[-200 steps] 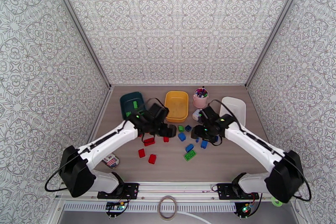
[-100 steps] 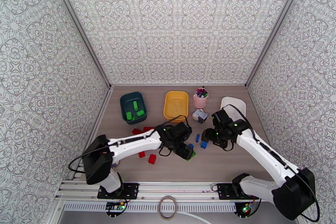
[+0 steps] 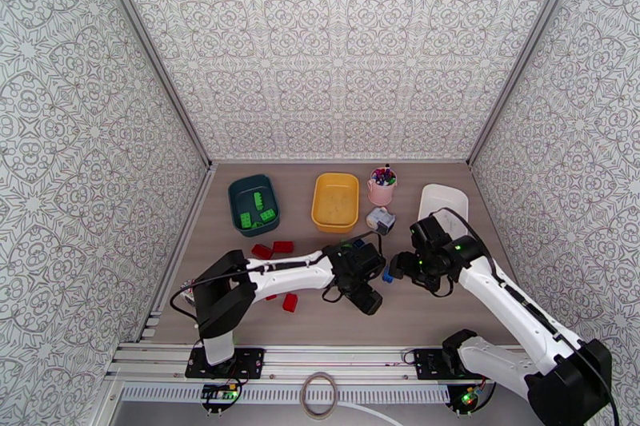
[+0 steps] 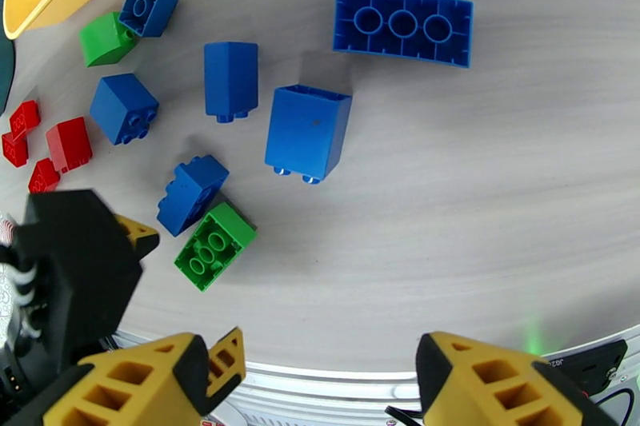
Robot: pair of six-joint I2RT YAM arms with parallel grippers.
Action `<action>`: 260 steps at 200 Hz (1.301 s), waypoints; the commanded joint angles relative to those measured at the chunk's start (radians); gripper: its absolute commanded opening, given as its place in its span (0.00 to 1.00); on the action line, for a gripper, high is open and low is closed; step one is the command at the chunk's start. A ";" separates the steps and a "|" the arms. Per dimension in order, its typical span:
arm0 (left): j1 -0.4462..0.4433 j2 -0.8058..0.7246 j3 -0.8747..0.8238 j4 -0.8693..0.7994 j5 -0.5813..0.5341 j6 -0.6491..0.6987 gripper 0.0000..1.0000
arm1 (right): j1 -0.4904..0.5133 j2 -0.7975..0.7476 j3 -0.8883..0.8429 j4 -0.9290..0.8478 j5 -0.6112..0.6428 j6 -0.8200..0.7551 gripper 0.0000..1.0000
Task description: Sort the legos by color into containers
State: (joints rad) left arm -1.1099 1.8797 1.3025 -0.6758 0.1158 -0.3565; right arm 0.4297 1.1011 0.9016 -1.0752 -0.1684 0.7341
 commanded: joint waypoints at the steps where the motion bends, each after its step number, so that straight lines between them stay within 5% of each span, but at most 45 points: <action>1: -0.008 0.055 0.035 -0.007 -0.023 0.031 0.79 | -0.011 -0.010 -0.002 -0.015 -0.001 0.013 0.73; 147: -0.033 0.044 0.053 -0.039 -0.116 0.014 0.30 | -0.020 0.027 0.030 0.003 -0.001 0.007 0.72; 207: -0.007 -0.103 0.028 -0.070 -0.151 -0.003 0.29 | -0.020 0.102 0.109 0.054 -0.028 0.005 0.71; 260: 0.112 -0.245 -0.010 -0.084 -0.151 -0.031 0.28 | -0.010 0.249 0.217 0.147 -0.109 -0.006 0.68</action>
State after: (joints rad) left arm -1.0603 1.6962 1.3182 -0.7403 -0.0242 -0.3653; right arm 0.4179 1.2884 1.0515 -0.9920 -0.2230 0.7338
